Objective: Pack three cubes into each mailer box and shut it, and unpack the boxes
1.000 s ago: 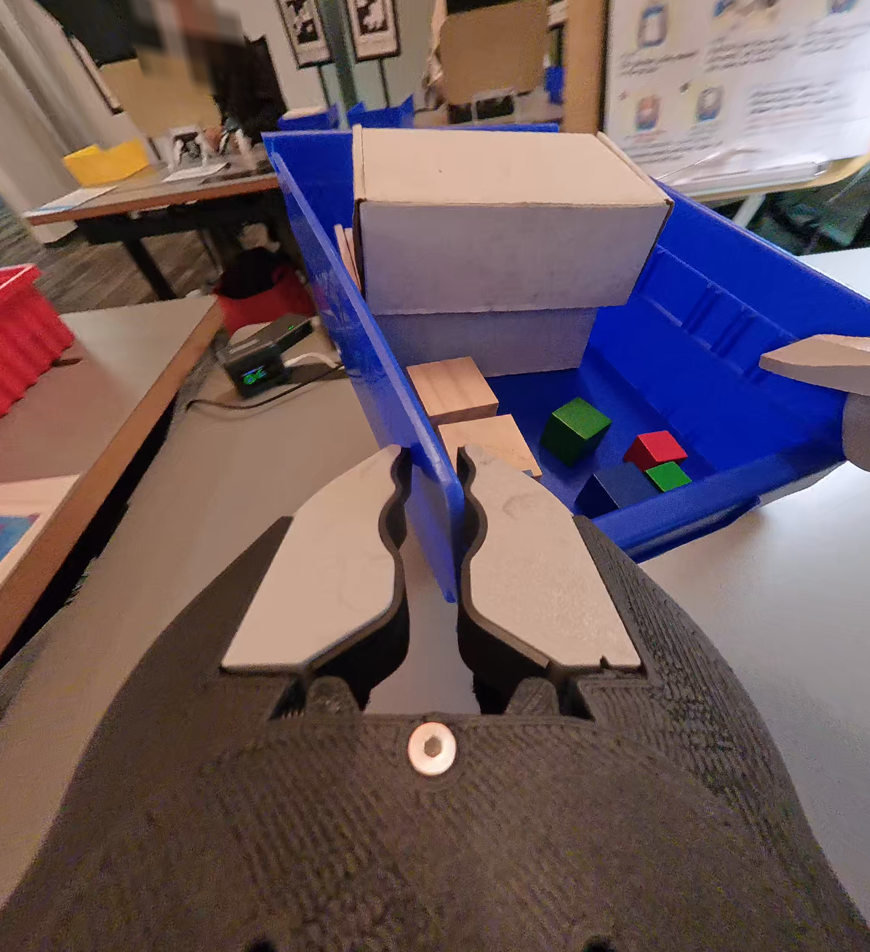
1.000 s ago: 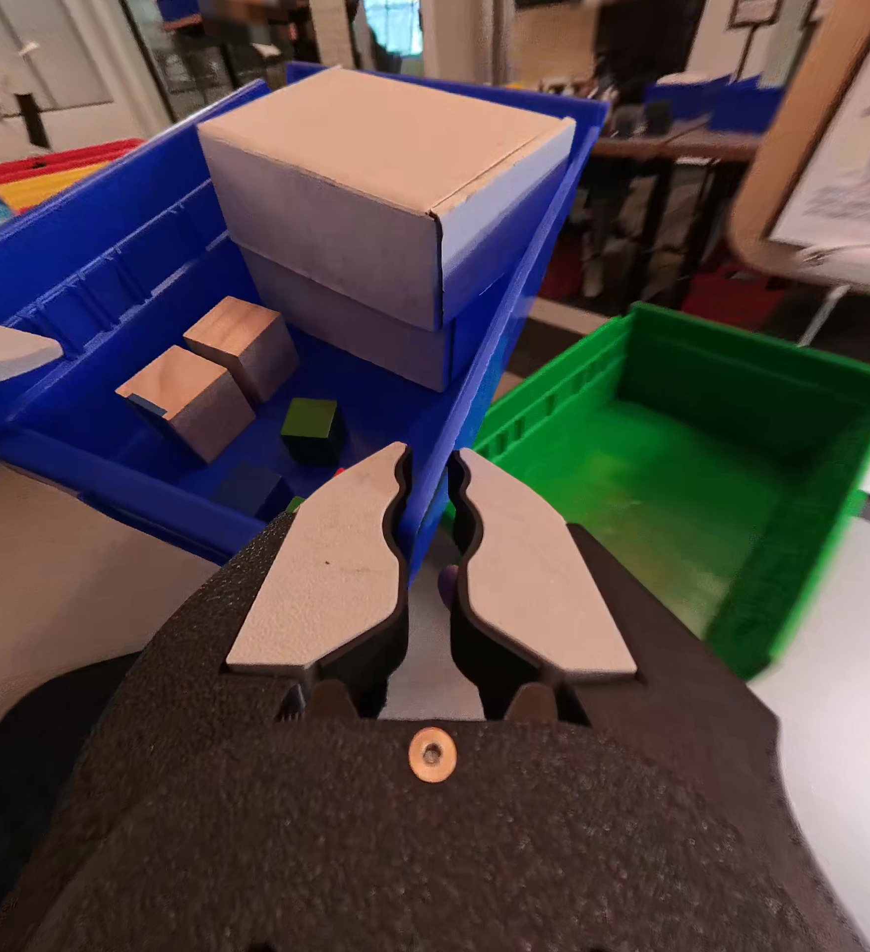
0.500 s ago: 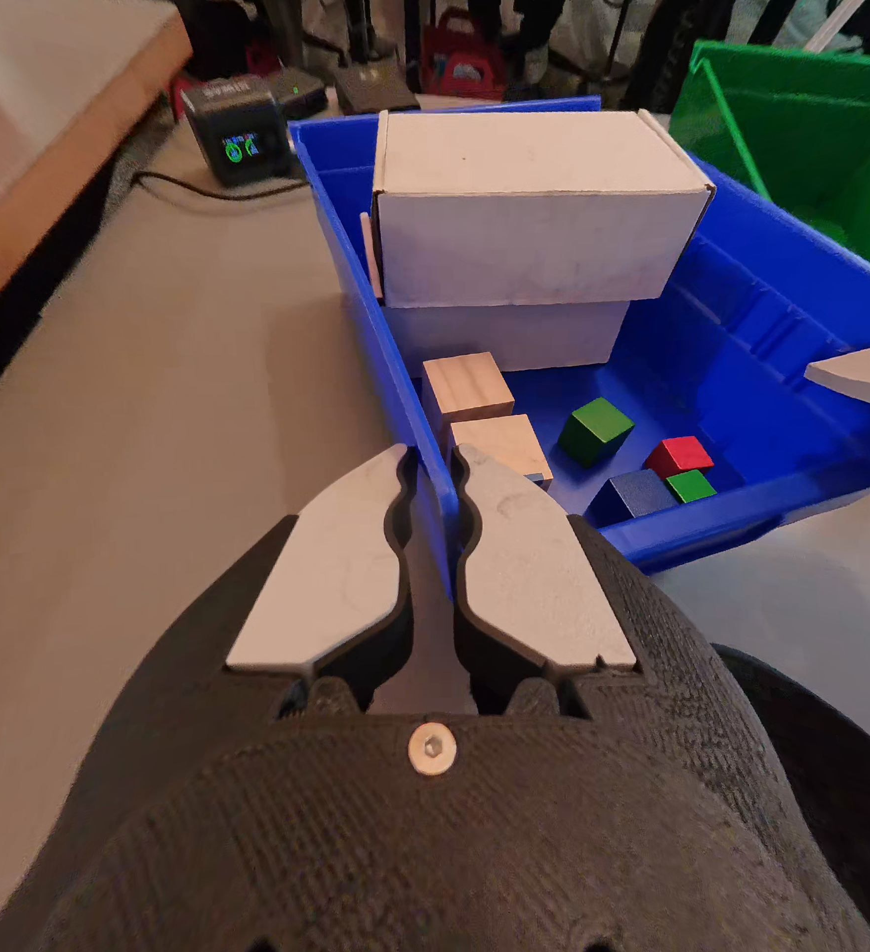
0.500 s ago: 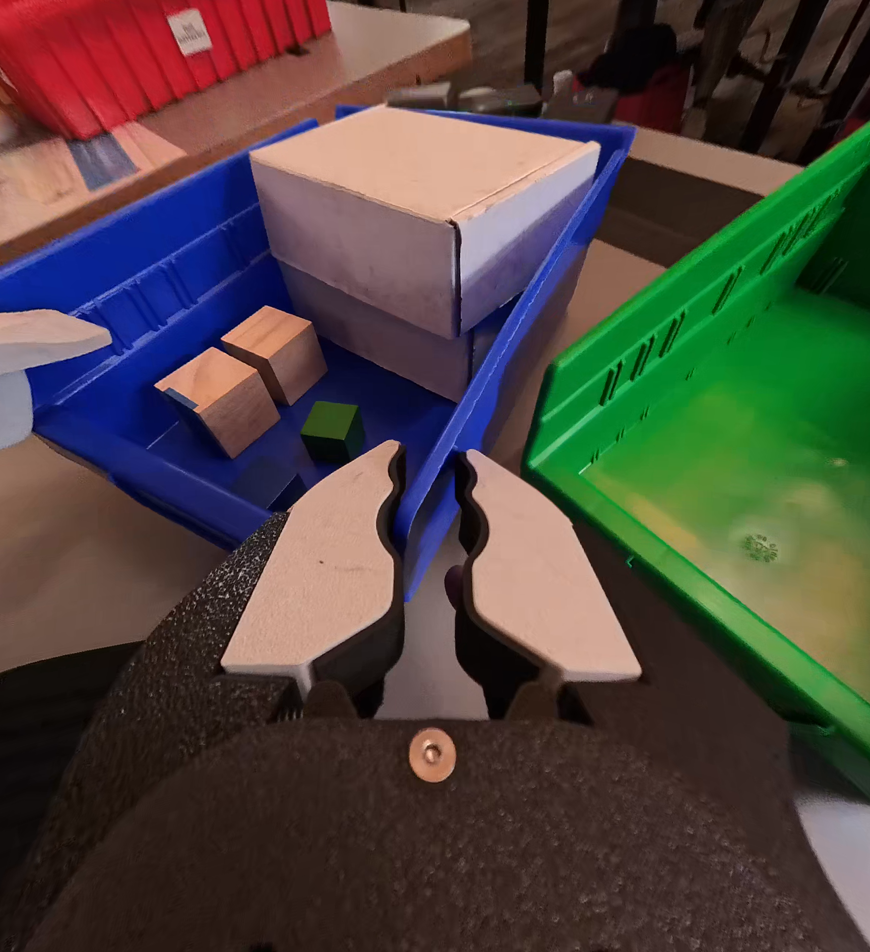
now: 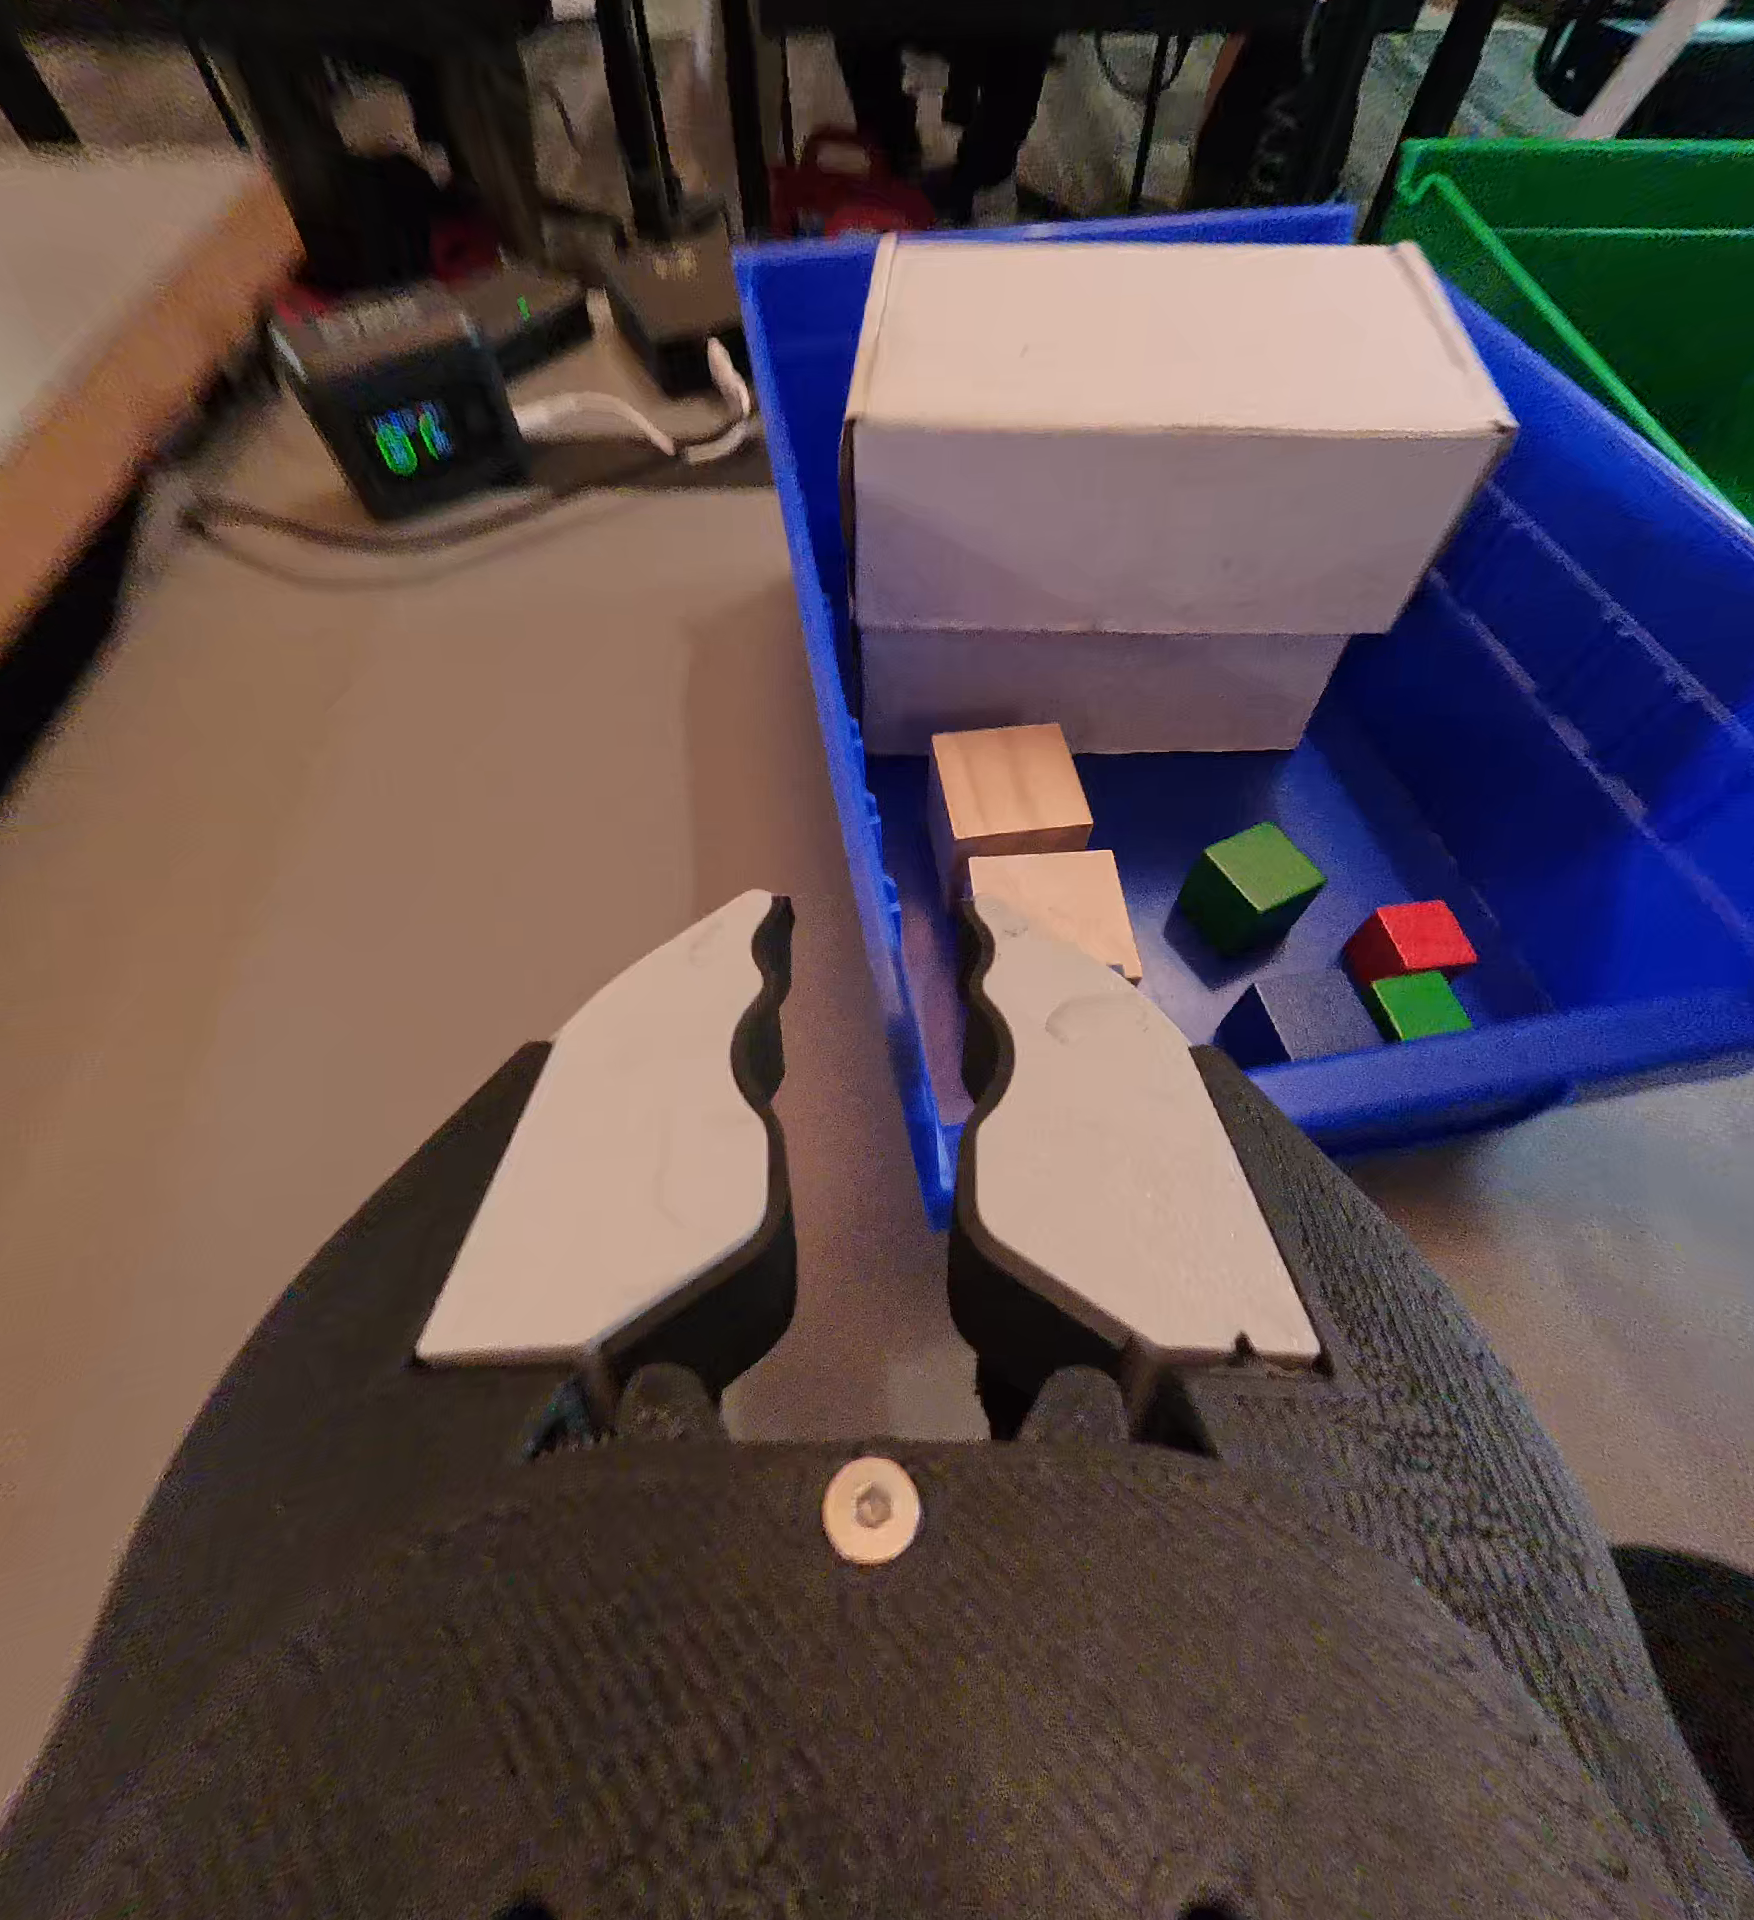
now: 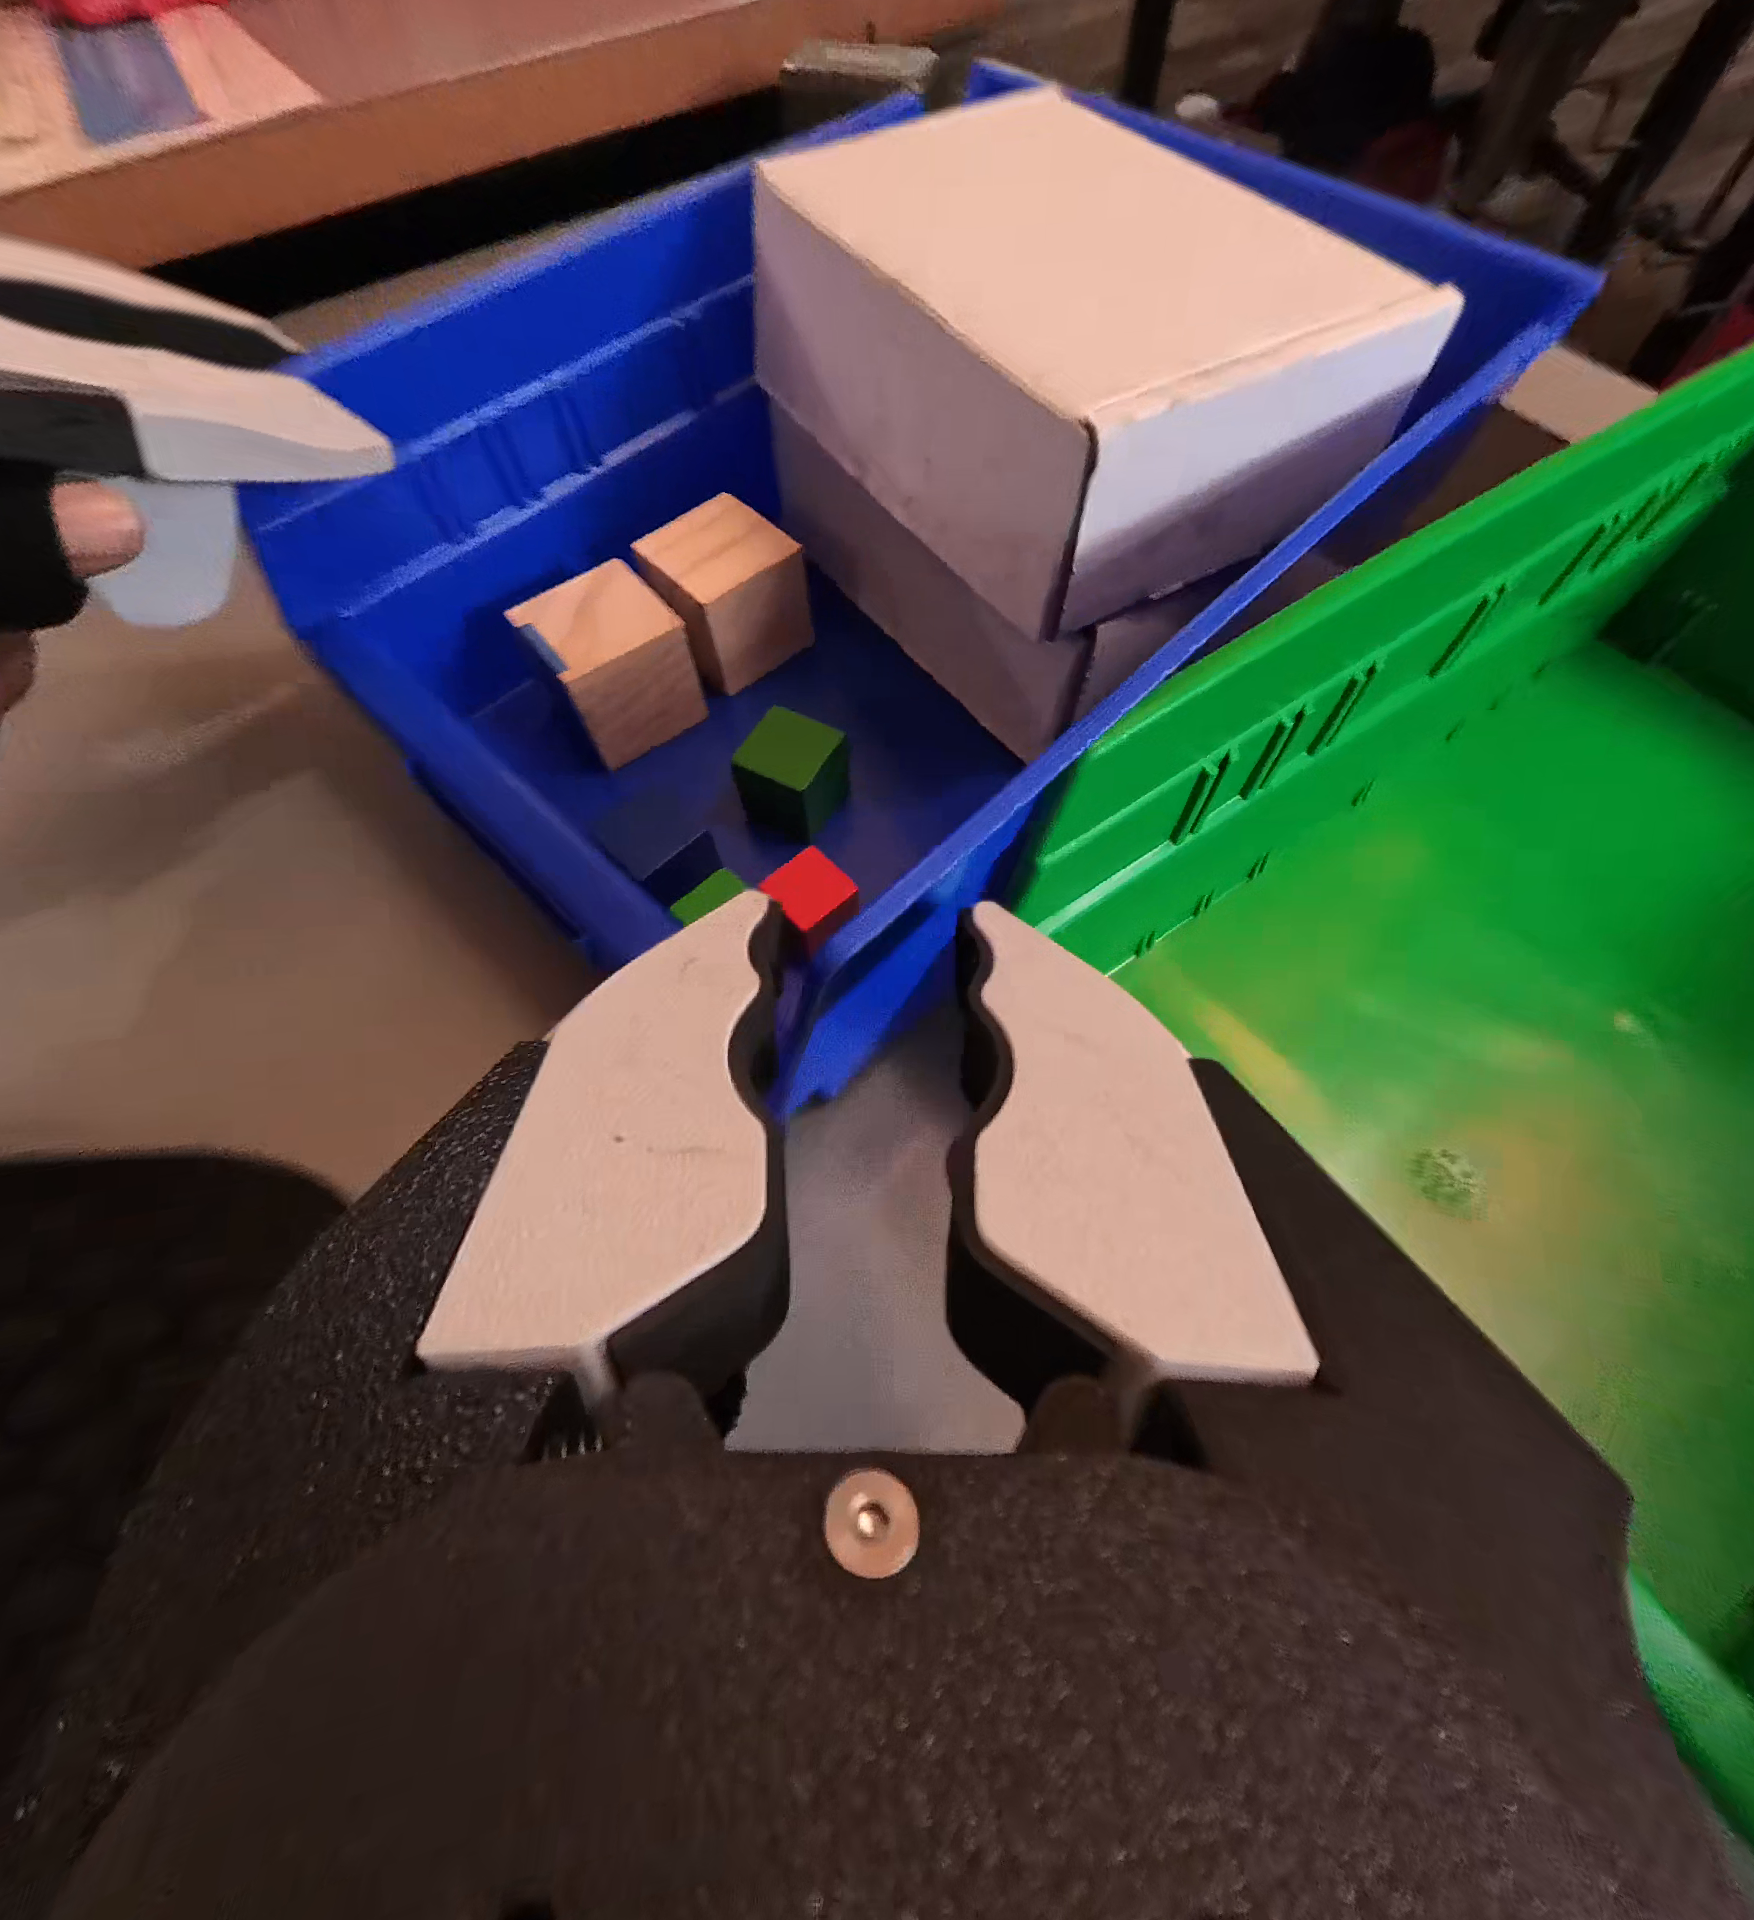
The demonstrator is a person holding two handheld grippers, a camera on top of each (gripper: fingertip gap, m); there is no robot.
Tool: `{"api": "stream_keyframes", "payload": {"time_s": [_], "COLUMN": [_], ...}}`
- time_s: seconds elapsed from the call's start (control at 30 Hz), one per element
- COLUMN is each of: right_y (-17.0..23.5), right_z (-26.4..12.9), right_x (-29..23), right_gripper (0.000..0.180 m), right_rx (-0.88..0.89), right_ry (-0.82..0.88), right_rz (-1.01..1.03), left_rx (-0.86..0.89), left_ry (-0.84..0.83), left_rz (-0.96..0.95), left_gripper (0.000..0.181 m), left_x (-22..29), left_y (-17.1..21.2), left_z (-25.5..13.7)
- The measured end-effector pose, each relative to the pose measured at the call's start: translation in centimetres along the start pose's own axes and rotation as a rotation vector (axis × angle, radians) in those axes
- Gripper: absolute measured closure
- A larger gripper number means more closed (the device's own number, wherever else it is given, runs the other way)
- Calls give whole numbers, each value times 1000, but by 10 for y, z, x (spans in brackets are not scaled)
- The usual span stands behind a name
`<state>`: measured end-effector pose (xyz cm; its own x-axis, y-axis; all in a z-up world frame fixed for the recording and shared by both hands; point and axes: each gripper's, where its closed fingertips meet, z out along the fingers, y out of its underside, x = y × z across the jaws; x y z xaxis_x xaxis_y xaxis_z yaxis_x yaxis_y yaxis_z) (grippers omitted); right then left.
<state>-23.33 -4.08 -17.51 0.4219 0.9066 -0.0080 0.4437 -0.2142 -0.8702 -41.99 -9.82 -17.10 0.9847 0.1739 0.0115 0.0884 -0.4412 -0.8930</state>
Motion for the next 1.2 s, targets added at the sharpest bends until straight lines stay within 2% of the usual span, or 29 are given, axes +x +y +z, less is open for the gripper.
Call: {"api": "stream_keyframes", "payload": {"time_s": [0.07, 0.13, 0.23, 0.3, 0.37, 0.43, 0.47, 0.53, 0.77, 0.97, 1.13, 1.17, 1.2], "right_y": [-3, 1, 31, 62, 85, 96, 96, 96, 136, 171, 184, 185, 185], "right_z": [-24, -42, -50, -44, -33, -30, -32, -47, -123, -187, -212, -214, -216], "right_x": [-1, 15, 56, 74, 86, 109, 112, 111, 135, 165, 191, 197, 201], "right_gripper": [135, 124, 112, 104, 113, 133, 138, 146, 140, 139, 142, 143, 143], "right_rx": [1, -60, -275, -434, -503, -545, -531, -508, -467, -479, -489, -491, -491], "right_ry": [-58, -52, 6, -2, 2, 111, 129, 110, 132, 263, 354, 373, 391], "right_rz": [-80, -170, -352, -443, -510, -564, -581, -554, -420, -380, -378, -377, -377], "left_rx": [58, 64, -75, -174, -294, -404, -438, -426, -378, -318, -315, -318, -328], "left_ry": [-5, 77, 260, 307, 312, 319, 318, 330, 317, 331, 344, 348, 355], "left_rz": [140, 304, 524, 704, 847, 943, 981, 1011, 1092, 1103, 1214, 1247, 1254], "left_gripper": [147, 141, 116, 106, 100, 101, 105, 126, 133, 136, 141, 151, 151], "left_x": [10, 37, 87, 110, 119, 122, 122, 126, 131, 144, 158, 161, 164], "left_y": [-12, -18, -1, 19, 42, 62, 68, 69, 68, 71, 72, 71, 69], "left_z": [-19, -33, -33, -19, 3, 21, 28, 37, 37, 30, 24, 22, 20]}}
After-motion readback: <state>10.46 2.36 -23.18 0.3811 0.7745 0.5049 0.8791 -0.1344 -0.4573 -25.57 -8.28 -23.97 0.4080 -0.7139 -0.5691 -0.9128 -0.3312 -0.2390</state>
